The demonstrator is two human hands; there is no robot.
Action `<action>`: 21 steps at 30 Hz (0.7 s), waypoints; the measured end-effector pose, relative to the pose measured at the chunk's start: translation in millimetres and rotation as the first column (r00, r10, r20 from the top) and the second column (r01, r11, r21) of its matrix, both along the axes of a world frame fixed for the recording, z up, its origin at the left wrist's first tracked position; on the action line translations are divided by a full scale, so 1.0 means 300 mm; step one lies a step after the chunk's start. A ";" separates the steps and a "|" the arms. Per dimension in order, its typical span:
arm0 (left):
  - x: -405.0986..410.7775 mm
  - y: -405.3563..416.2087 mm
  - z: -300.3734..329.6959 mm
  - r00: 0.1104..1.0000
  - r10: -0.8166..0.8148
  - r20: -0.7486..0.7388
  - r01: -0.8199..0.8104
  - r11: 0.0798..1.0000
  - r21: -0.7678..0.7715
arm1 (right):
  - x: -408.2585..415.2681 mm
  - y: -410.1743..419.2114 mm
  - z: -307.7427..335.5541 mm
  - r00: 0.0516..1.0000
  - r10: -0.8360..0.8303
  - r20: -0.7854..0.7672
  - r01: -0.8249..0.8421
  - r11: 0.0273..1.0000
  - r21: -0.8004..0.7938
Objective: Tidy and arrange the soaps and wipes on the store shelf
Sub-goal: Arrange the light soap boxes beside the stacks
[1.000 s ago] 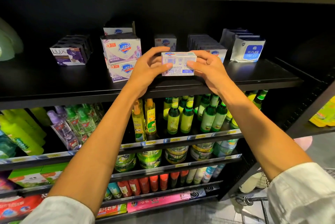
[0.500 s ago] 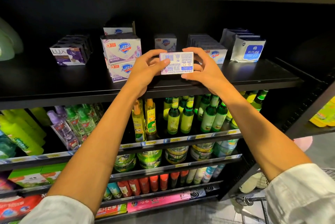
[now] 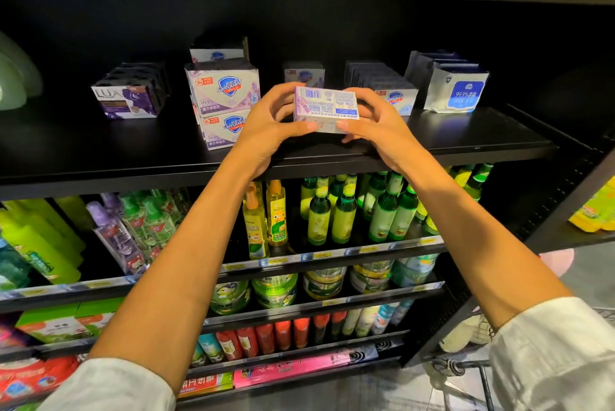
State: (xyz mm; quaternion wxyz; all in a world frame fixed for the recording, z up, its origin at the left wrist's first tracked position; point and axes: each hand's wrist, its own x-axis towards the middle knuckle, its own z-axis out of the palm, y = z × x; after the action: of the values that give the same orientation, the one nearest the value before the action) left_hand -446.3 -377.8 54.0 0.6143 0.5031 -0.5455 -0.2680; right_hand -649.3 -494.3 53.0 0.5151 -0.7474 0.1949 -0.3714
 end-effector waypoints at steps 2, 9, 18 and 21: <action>0.000 -0.002 -0.001 1.000 0.013 -0.014 -0.013 1.000 0.003 | 0.000 -0.004 0.001 1.000 0.005 -0.001 -0.005 1.000 -0.009; 0.000 -0.016 -0.003 0.997 0.045 -0.055 -0.041 0.997 0.072 | -0.016 -0.002 0.001 0.998 0.041 0.045 -0.038 0.998 -0.054; 0.000 0.001 -0.001 1.000 -0.016 0.023 0.016 1.000 -0.005 | -0.010 -0.013 -0.005 0.996 -0.033 0.084 0.037 0.998 -0.049; -0.002 0.004 -0.008 0.998 0.018 0.066 -0.016 1.000 -0.023 | -0.007 -0.014 -0.008 0.997 -0.013 0.072 0.015 0.999 -0.028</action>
State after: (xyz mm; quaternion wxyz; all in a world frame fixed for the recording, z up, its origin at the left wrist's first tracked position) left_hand -447.0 -376.7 51.6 0.6038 0.5094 -0.5643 -0.2398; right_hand -651.3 -498.6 50.6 0.5085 -0.7395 0.1759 -0.4045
